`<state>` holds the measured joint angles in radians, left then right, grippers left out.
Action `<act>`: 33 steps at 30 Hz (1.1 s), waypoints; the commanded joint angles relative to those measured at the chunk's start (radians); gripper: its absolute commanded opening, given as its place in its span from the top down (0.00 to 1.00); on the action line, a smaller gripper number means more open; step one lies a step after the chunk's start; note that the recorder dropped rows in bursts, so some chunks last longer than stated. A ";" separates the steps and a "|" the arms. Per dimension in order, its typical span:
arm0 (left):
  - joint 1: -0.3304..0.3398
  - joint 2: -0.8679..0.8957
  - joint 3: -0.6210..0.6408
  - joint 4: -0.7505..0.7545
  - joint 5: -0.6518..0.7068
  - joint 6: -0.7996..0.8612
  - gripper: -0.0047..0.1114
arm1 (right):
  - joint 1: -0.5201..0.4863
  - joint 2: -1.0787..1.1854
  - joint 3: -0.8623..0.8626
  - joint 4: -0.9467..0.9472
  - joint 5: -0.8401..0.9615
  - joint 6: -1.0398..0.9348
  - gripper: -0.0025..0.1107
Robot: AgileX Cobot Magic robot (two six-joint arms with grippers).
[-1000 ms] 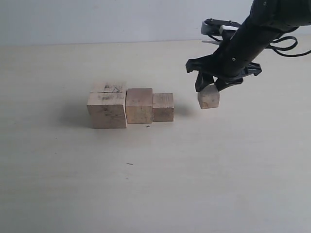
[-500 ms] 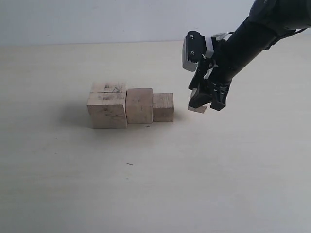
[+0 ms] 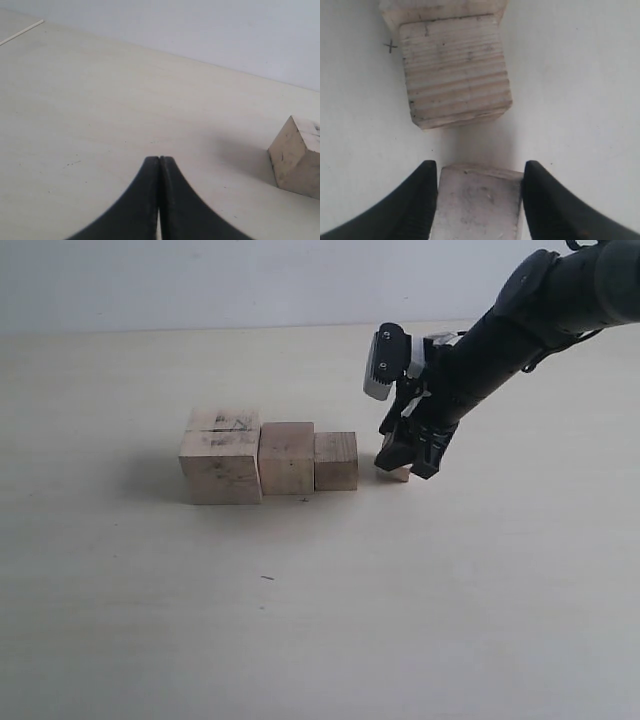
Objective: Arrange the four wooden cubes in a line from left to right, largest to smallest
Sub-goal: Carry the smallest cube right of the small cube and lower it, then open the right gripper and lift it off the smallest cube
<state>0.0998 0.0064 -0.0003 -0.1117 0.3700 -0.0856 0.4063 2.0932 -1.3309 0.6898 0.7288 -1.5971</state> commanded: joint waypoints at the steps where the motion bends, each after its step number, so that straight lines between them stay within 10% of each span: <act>1: -0.007 -0.006 0.000 -0.002 -0.003 0.003 0.96 | 0.000 0.002 -0.003 0.010 -0.016 -0.008 0.98; 6: -0.007 -0.006 0.000 -0.002 -0.003 0.003 0.96 | 0.000 0.002 -0.003 0.040 -0.020 0.035 0.90; 15: -0.007 -0.006 0.000 -0.002 -0.003 0.003 0.96 | 0.000 0.002 -0.003 0.066 0.005 0.040 0.43; 33: -0.007 -0.006 0.000 -0.002 -0.003 0.003 0.96 | 0.000 -0.131 -0.003 -0.045 0.005 0.403 0.41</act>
<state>0.0998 0.0064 -0.0003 -0.1117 0.3700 -0.0856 0.4063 2.0059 -1.3309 0.6901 0.7281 -1.3159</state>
